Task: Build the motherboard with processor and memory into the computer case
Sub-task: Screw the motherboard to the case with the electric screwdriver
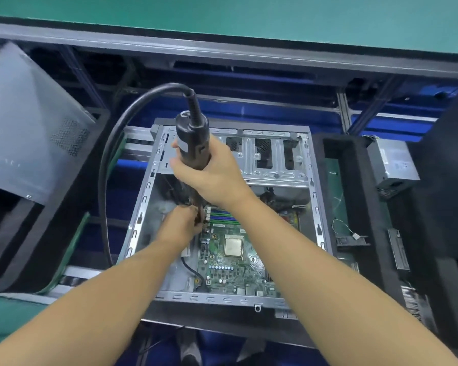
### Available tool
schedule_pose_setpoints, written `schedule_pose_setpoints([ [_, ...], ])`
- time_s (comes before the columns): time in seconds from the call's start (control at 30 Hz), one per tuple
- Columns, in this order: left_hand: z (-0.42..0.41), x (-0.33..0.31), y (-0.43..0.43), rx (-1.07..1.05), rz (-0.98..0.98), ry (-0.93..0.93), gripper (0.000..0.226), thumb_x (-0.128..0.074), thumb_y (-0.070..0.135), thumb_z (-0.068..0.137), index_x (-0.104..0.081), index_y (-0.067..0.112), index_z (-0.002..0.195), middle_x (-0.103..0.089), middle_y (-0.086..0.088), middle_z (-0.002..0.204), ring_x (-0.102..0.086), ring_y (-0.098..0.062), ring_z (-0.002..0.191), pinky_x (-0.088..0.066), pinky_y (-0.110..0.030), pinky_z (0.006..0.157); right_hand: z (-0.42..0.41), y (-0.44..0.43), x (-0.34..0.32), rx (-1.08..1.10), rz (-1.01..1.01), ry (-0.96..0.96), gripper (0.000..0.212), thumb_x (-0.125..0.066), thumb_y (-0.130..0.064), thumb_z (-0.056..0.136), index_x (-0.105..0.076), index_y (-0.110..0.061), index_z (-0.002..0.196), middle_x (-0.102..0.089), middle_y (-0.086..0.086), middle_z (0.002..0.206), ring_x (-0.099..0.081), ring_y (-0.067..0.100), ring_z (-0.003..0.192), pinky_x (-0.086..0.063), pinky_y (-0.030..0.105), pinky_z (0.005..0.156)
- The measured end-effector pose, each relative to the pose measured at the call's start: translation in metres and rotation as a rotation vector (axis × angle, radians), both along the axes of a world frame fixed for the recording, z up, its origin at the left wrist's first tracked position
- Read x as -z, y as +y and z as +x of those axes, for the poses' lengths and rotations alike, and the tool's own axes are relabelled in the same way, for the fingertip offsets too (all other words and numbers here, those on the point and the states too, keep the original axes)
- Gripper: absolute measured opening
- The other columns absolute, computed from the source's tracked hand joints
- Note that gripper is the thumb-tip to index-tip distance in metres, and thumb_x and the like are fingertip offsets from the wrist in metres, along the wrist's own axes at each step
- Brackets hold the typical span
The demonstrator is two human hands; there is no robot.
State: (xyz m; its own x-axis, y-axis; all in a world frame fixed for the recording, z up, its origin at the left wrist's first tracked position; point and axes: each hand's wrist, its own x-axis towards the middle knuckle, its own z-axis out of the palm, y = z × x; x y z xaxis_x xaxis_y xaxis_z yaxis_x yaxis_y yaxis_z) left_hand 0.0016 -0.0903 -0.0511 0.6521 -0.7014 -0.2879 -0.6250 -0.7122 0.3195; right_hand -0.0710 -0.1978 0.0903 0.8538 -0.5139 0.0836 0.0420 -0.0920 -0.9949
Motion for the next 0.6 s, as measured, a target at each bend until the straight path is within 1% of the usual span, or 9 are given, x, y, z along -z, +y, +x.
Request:
schedule_pose_setpoints([
  [0.1,0.001,-0.001,0.002,0.039,0.017,-0.007,0.014,-0.066,0.024,0.086,-0.071,0.016,0.095,-0.072,-0.005,0.089,-0.067,-0.023,0.083,-0.055,-0.036,0.073,-0.001,0.003,-0.003,-0.006,0.002,-0.001,0.022,-0.071,-0.01,0.085,-0.06,0.002,0.099,-0.063,0.024,0.094,-0.057,0.033,0.077,-0.054,0.05,0.08],
  [0.17,0.001,-0.001,0.004,0.088,0.014,-0.009,0.013,-0.065,0.022,0.086,-0.071,0.011,0.088,-0.072,-0.006,0.085,-0.067,-0.022,0.082,-0.052,-0.031,0.072,-0.003,0.006,-0.004,-0.012,0.013,-0.008,0.022,-0.071,-0.011,0.085,-0.06,0.002,0.099,-0.063,0.023,0.092,-0.056,0.022,0.075,-0.054,0.049,0.078],
  [0.2,0.0,-0.002,0.006,0.12,0.017,-0.014,0.014,-0.064,0.021,0.086,-0.07,0.009,0.082,-0.072,-0.006,0.082,-0.067,-0.021,0.081,-0.049,-0.028,0.07,-0.005,0.007,-0.005,-0.014,0.018,-0.015,0.024,-0.07,-0.011,0.084,-0.059,0.003,0.1,-0.063,0.022,0.089,-0.056,0.021,0.075,-0.053,0.05,0.078],
  [0.27,-0.002,-0.006,0.009,0.202,0.049,-0.01,0.013,-0.063,0.023,0.087,-0.066,0.013,0.078,-0.069,-0.003,0.08,-0.066,-0.02,0.081,-0.044,-0.025,0.068,-0.008,0.007,-0.008,-0.02,0.031,-0.037,0.025,-0.069,-0.009,0.084,-0.058,0.005,0.101,-0.059,0.019,0.08,-0.055,0.026,0.073,-0.053,0.053,0.076],
  [0.33,-0.005,-0.015,0.013,0.27,0.086,0.002,0.012,-0.063,0.027,0.088,-0.063,0.015,0.088,-0.067,0.0,0.087,-0.065,-0.021,0.084,-0.049,-0.03,0.072,-0.01,0.007,-0.013,-0.032,0.042,-0.064,0.023,-0.068,-0.007,0.085,-0.057,0.004,0.101,-0.056,0.021,0.078,-0.056,0.038,0.073,-0.052,0.057,0.075],
  [0.4,-0.007,-0.025,0.017,0.311,0.063,-0.044,0.017,-0.064,0.03,0.087,-0.064,0.016,0.097,-0.066,0.001,0.095,-0.063,-0.019,0.087,-0.05,-0.031,0.072,-0.01,0.007,-0.02,-0.048,0.044,-0.085,0.024,-0.068,-0.008,0.085,-0.056,0.004,0.102,-0.056,0.021,0.077,-0.056,0.043,0.075,-0.052,0.06,0.075],
  [0.47,-0.01,-0.036,0.021,0.34,0.02,-0.066,0.016,-0.065,0.029,0.085,-0.066,0.017,0.095,-0.065,0.003,0.095,-0.061,-0.016,0.086,-0.05,-0.029,0.072,-0.01,0.008,-0.027,-0.053,0.047,-0.095,0.022,-0.068,-0.008,0.085,-0.058,0.0,0.102,-0.057,0.01,0.074,-0.056,0.038,0.072,-0.052,0.061,0.077],
  [0.53,-0.015,-0.047,0.025,0.337,-0.007,0.038,0.009,-0.065,0.021,0.084,-0.063,0.018,0.092,-0.065,0.004,0.091,-0.061,-0.016,0.083,-0.051,-0.028,0.073,-0.01,0.01,-0.031,-0.055,0.056,-0.096,0.02,-0.069,-0.007,0.085,-0.061,-0.005,0.103,-0.06,0.0,0.074,-0.057,0.027,0.069,-0.055,0.059,0.077],
  [0.6,-0.018,-0.054,0.028,0.35,-0.01,0.138,0.009,-0.064,0.012,0.083,-0.061,0.016,0.091,-0.065,0.003,0.089,-0.06,-0.014,0.081,-0.048,-0.022,0.07,-0.012,0.013,-0.032,-0.068,0.067,-0.101,0.02,-0.068,-0.007,0.085,-0.06,-0.006,0.103,-0.059,-0.001,0.072,-0.057,0.023,0.065,-0.055,0.054,0.072],
])
